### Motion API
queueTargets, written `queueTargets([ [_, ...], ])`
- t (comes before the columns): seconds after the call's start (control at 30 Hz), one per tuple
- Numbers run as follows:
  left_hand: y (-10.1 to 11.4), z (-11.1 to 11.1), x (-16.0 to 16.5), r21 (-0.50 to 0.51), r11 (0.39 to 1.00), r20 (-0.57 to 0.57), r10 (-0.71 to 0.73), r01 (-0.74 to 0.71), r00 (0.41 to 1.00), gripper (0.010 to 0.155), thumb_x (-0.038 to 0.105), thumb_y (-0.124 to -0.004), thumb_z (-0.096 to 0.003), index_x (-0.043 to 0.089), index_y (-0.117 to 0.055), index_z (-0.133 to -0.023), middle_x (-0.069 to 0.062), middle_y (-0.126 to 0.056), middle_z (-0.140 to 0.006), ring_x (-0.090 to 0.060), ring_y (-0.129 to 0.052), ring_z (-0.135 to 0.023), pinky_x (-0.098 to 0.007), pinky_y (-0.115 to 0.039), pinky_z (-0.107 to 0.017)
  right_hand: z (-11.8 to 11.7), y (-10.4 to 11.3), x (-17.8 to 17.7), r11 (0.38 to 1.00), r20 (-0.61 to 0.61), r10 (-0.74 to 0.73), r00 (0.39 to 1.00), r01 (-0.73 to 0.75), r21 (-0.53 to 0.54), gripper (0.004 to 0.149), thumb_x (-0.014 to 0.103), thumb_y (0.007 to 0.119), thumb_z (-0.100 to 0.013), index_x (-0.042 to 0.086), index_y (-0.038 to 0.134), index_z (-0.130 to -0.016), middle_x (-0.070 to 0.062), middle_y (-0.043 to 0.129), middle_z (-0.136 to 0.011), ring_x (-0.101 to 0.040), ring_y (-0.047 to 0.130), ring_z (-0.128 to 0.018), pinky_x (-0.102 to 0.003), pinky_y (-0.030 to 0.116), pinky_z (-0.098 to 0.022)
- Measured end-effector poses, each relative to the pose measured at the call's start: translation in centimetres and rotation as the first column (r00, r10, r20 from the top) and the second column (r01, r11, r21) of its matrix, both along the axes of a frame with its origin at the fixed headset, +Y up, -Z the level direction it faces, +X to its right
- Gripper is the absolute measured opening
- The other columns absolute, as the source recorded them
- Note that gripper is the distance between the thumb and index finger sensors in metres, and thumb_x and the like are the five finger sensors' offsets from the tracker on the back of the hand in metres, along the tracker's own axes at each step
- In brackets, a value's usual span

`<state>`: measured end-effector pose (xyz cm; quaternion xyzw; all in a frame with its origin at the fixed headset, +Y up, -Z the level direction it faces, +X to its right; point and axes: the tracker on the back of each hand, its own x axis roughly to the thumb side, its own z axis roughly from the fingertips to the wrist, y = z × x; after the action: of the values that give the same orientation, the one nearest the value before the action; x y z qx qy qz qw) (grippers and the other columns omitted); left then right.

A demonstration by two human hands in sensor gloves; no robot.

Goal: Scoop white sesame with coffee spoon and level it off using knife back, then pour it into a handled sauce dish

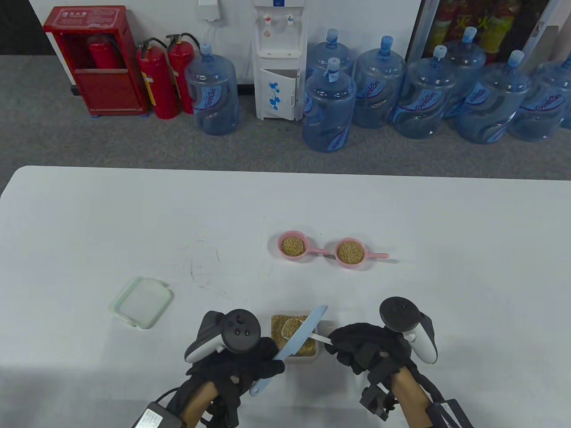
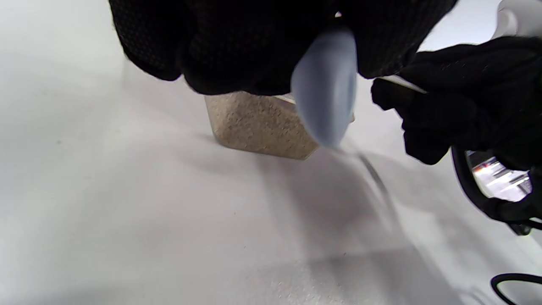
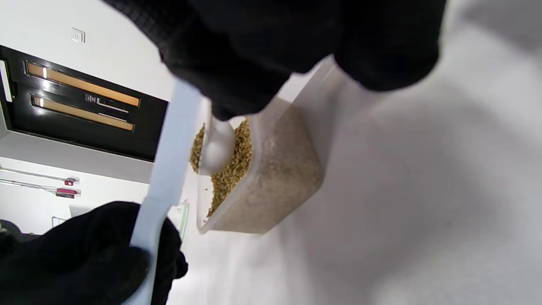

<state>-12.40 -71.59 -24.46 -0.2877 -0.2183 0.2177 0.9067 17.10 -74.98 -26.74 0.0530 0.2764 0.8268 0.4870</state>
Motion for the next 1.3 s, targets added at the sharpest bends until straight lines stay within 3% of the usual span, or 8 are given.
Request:
queueTargets([
  [0.3, -0.5, -0.8, -1.2, -0.036, 0.999, -0.057, -0.032, 0.03, 0.998, 0.045, 0.047, -0.079, -0.0544, 0.017, -0.081, -0.089, -0.003, -0.092, -0.067, -0.017, -0.096, -0.048, -0.051, -0.075, -0.067, 0.0, 0.2, -0.1, 1.0, 0.0, -0.006, 1.0, 0.006, 0.004, 0.043, 0.031, 0.07, -0.06, 0.002, 0.09, -0.086, -0.003, 0.098, -0.048, -0.005, 0.09, -0.021, -0.04, 0.087, -0.037],
  [0.97, -0.4, -1.8, -3.3, -0.014, 0.996, -0.132, -0.092, 0.091, 0.987, 0.045, 0.046, -0.079, -0.0549, 0.019, -0.08, -0.09, -0.004, -0.09, -0.07, -0.018, -0.095, -0.051, -0.051, -0.072, -0.069, 0.0, 0.5, 0.3, 0.999, -0.008, 0.021, 1.0, -0.021, 0.027, 0.043, 0.031, 0.071, -0.06, 0.002, 0.09, -0.086, -0.004, 0.098, -0.048, -0.006, 0.09, -0.021, -0.04, 0.087, -0.037],
  [1.13, 0.4, -2.3, -5.1, 0.035, 0.997, -0.232, -0.056, 0.066, 0.971, 0.045, 0.046, -0.078, -0.0557, 0.019, -0.079, -0.092, -0.004, -0.09, -0.072, -0.019, -0.095, -0.053, -0.051, -0.072, -0.07, 0.0, 0.5, 0.2, 0.999, -0.015, 0.026, 1.0, -0.026, 0.03, 0.043, 0.031, 0.071, -0.06, 0.002, 0.09, -0.086, -0.004, 0.098, -0.048, -0.006, 0.09, -0.021, -0.04, 0.087, -0.037],
  [1.3, -0.2, -3.4, -7.9, 0.069, 0.976, -0.383, -0.163, 0.204, 0.909, 0.045, 0.046, -0.078, -0.0559, 0.02, -0.078, -0.093, -0.004, -0.09, -0.074, -0.019, -0.096, -0.054, -0.051, -0.072, -0.07, 0.0, 0.6, 0.2, 0.999, -0.012, 0.024, 1.0, -0.024, 0.034, 0.044, 0.031, 0.071, -0.06, 0.002, 0.09, -0.086, -0.004, 0.098, -0.049, -0.006, 0.09, -0.021, -0.04, 0.087, -0.038],
])
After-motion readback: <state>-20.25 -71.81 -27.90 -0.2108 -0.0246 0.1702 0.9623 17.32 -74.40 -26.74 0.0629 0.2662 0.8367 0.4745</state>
